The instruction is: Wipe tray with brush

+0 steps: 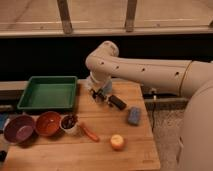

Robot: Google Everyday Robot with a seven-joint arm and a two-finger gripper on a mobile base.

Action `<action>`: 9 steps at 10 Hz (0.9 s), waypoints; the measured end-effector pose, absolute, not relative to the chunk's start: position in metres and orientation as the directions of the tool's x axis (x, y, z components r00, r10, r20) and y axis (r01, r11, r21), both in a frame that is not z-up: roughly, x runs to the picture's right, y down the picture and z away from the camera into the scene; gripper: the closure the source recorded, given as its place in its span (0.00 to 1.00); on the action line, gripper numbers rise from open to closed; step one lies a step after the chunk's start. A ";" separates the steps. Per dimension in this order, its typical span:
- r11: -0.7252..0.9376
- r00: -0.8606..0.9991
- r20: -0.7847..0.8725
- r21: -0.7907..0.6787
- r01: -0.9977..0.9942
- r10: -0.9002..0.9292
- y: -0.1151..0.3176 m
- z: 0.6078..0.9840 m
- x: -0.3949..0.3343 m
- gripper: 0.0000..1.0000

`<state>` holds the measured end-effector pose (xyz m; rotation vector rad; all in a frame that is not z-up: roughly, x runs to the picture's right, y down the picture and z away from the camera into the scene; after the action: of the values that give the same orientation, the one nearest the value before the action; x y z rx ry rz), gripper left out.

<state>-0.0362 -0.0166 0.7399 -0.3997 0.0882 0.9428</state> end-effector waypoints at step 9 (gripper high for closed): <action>0.647 0.694 -0.142 -0.269 -0.714 0.706 -0.105 0.735 -0.105 1.00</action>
<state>-0.1047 -0.1054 0.7353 -0.3169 0.0247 0.8076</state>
